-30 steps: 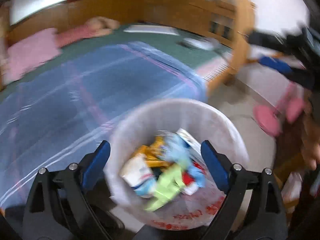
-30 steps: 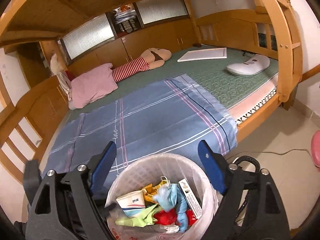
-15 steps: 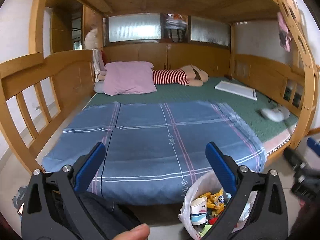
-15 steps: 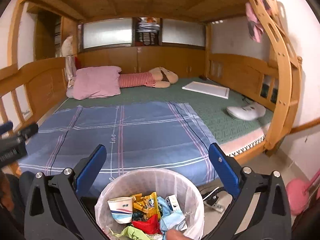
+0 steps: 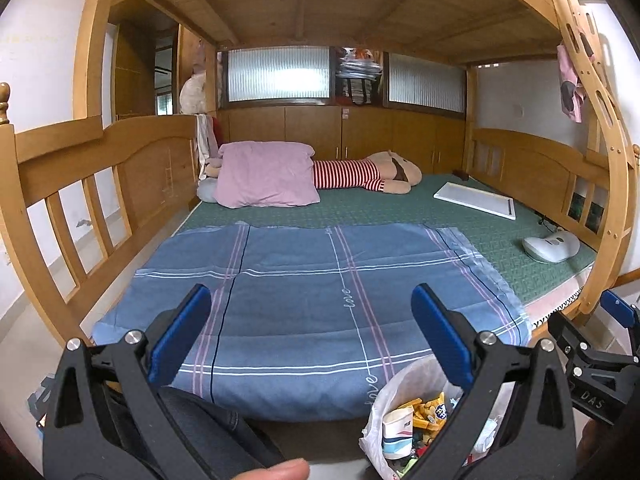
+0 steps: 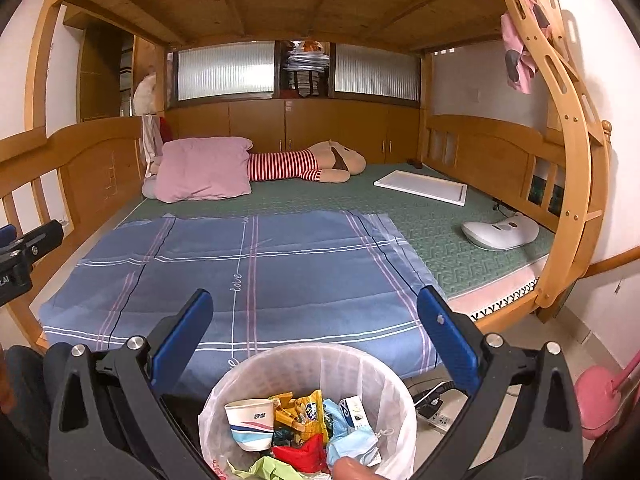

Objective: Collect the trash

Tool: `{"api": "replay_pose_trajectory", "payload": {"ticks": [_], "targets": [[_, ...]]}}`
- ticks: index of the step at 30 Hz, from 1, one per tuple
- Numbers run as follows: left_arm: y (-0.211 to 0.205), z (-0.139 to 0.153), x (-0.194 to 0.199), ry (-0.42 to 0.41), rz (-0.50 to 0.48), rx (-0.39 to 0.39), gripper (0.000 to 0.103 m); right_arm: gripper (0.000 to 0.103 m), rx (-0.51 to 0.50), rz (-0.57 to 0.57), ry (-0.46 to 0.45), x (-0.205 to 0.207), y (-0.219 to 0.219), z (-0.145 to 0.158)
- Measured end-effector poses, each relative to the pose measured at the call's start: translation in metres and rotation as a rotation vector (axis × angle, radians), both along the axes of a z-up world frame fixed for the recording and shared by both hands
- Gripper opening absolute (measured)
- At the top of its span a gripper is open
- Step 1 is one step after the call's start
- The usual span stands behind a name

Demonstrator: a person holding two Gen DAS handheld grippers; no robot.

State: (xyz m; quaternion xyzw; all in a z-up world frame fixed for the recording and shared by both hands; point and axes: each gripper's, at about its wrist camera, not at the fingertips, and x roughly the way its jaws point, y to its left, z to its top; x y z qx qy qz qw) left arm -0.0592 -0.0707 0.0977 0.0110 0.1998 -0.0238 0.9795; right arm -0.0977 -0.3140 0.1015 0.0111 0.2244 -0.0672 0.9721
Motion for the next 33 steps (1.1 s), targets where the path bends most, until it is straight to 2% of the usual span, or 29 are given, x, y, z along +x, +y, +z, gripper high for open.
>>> {"api": "replay_pose_trajectory", "payload": {"ticks": [33], "targets": [[-0.0038,0.0029,-0.0052,-0.001,-0.018,0.013,0.1,0.1,0.001,-0.006,0.009,0.0049,0.0067,-0.0025]]}}
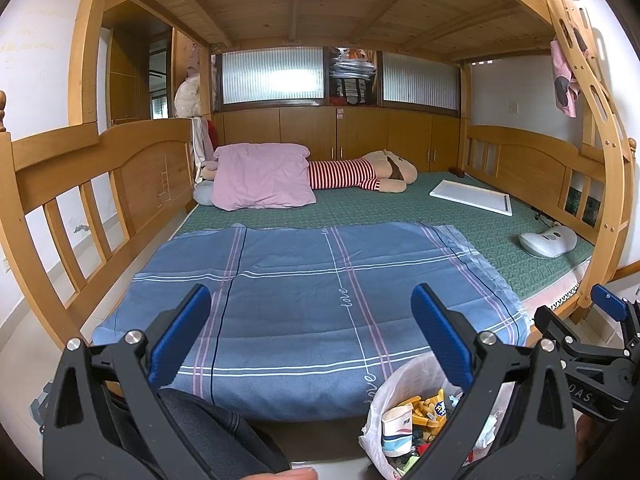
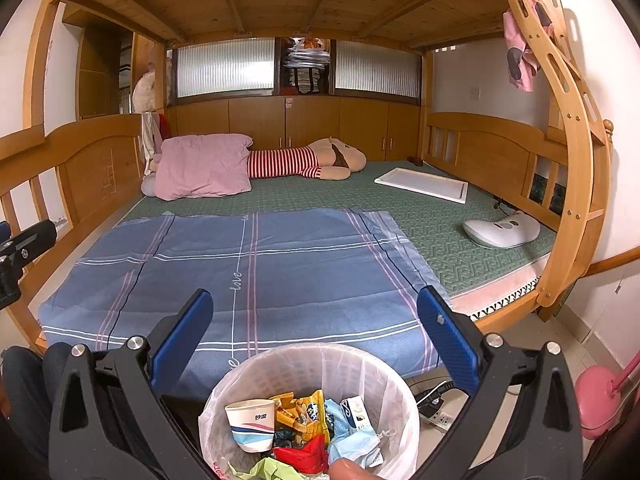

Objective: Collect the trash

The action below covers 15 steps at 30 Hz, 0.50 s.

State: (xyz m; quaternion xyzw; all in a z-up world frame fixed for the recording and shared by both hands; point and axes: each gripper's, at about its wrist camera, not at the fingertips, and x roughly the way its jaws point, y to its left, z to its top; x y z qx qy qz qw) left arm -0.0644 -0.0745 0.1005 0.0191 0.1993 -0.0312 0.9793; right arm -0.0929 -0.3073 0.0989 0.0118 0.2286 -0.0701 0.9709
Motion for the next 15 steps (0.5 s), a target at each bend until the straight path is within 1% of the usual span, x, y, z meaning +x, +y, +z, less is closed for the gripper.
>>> {"api": "replay_pose_trajectory", "payload": {"ticks": [15], "targets": [[0.0007,-0.0006,0.0003,0.002,0.001,-0.001,0.1,0.1,0.004,0.002,0.007,0.0015,-0.0022,-0.0054]]}}
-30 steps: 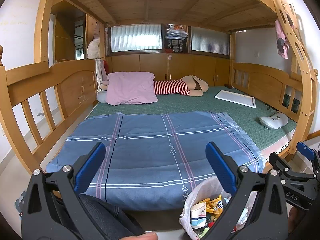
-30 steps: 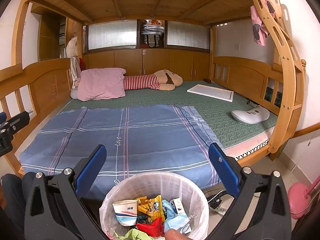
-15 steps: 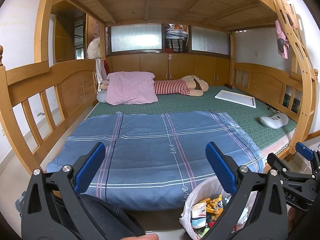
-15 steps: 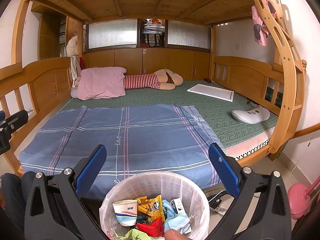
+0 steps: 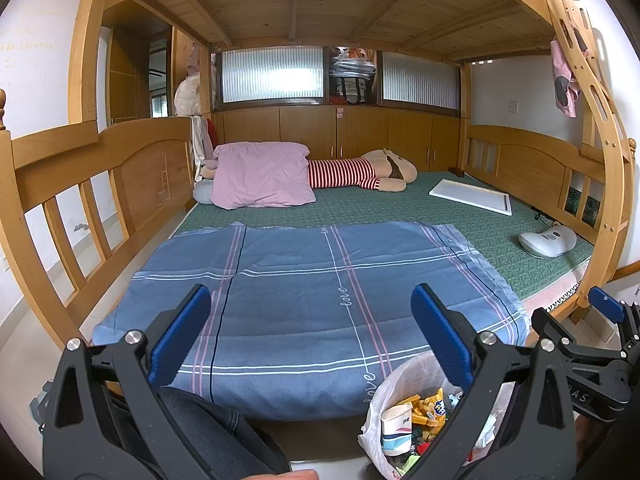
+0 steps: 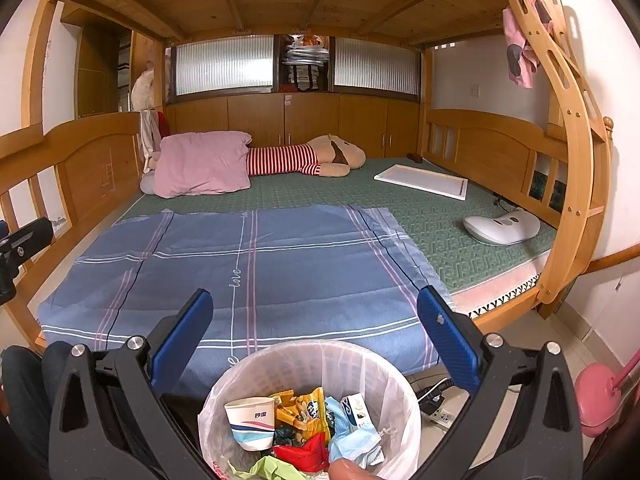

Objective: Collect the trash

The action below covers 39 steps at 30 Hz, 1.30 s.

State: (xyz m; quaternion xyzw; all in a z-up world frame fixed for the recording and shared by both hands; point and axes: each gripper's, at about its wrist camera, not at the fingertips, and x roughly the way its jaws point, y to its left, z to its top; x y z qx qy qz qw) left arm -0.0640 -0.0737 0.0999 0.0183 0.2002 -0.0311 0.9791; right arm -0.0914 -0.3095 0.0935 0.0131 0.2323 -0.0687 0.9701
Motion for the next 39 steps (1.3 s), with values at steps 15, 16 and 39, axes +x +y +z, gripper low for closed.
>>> {"api": "replay_pose_trajectory", "payload": {"ticks": [15,16,39], "targets": [[0.003,-0.006,0.0,0.014,0.002,-0.006,0.1,0.1,0.004,0.001,0.015,0.002,0.002,-0.007],[0.003,-0.006,0.0,0.014,0.003,-0.006,0.1,0.1,0.003,0.002,0.015,0.002,0.002,-0.006],[0.004,-0.007,-0.001,0.017,-0.002,-0.011,0.1,0.1,0.006,0.002,0.021,0.004,0.001,-0.01]]}}
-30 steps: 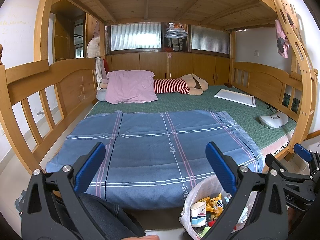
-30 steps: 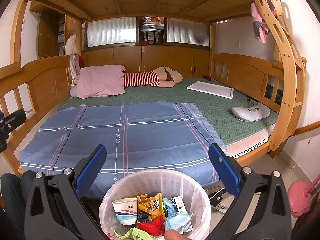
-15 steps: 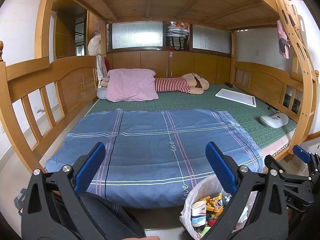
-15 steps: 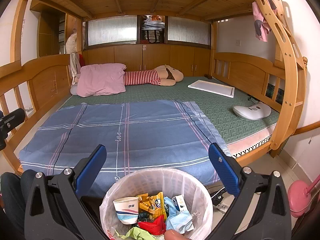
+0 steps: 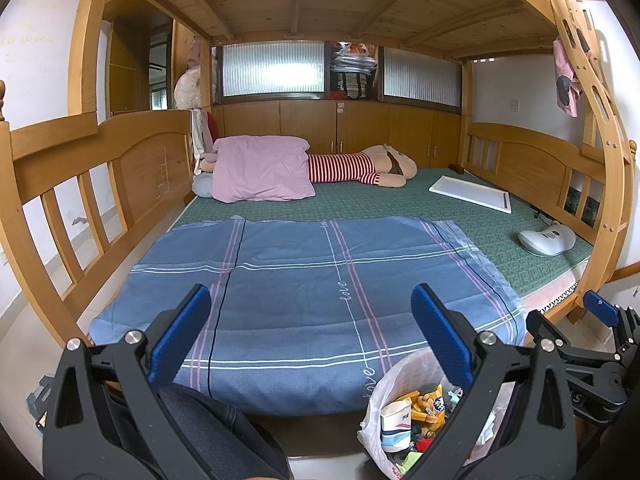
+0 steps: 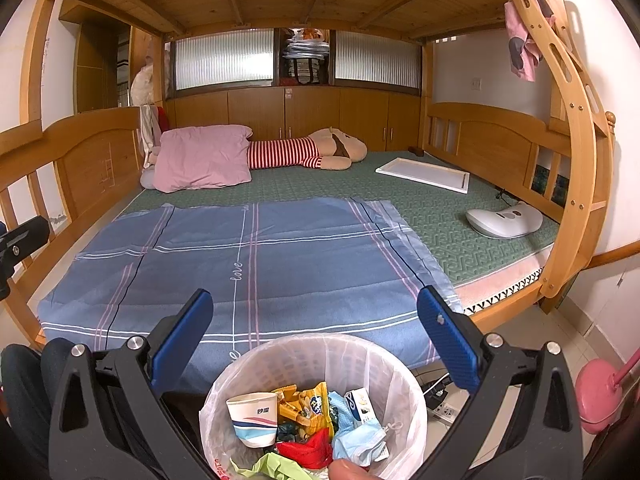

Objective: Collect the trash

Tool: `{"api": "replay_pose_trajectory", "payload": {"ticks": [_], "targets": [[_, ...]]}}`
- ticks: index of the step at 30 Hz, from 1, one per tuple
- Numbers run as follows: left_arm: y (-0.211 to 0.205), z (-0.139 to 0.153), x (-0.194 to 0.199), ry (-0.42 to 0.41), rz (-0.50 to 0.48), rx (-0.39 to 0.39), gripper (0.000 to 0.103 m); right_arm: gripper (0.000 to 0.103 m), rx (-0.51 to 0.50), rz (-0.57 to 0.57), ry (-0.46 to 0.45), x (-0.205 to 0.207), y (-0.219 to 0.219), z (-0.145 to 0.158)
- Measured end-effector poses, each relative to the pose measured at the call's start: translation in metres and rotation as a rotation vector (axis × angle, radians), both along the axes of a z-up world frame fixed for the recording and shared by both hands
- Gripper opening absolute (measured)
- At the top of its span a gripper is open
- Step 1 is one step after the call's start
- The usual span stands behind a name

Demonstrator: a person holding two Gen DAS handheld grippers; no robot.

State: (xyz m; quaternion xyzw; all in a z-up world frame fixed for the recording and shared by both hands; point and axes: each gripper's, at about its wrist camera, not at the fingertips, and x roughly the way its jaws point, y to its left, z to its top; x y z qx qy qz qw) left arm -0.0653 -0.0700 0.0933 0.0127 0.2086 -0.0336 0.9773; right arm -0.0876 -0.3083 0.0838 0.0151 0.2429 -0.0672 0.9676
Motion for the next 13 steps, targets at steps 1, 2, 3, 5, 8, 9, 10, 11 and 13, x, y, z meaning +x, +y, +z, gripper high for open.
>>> {"api": "replay_pose_trajectory", "payload": {"ticks": [1,2,3,5,8,9,10,11,13], "targets": [[0.0,-0.001,0.0,-0.002,-0.001,0.0,0.1,0.1,-0.001,0.0,0.0,-0.001,0.0,-0.001],[0.0,-0.001,-0.001,-0.004,-0.001,0.0,0.1,0.1,0.0,-0.001,0.001,0.0,0.0,0.0],[-0.001,-0.001,-0.002,-0.007,-0.002,0.002,0.1,0.1,0.0,-0.001,0.001,0.0,0.0,0.0],[0.0,-0.002,-0.002,-0.007,0.001,0.003,0.1,0.1,0.003,-0.002,0.004,0.0,0.0,-0.002],[0.0,-0.004,0.001,0.008,0.003,-0.005,0.1,0.1,0.008,-0.003,0.007,0.0,-0.001,-0.003],[0.001,-0.005,0.003,0.011,0.009,0.001,0.1,0.1,0.011,-0.003,0.005,0.0,-0.002,-0.003],[0.001,-0.007,0.006,0.008,0.017,0.013,0.1,0.1,0.015,-0.003,0.002,0.001,-0.002,-0.002],[0.003,-0.008,0.01,0.004,0.022,0.021,0.1,0.1,0.028,0.002,-0.012,0.0,-0.003,0.001],[0.006,-0.019,0.022,0.012,0.044,0.046,0.1,0.1,0.075,0.055,-0.104,-0.012,0.0,0.012]]}}
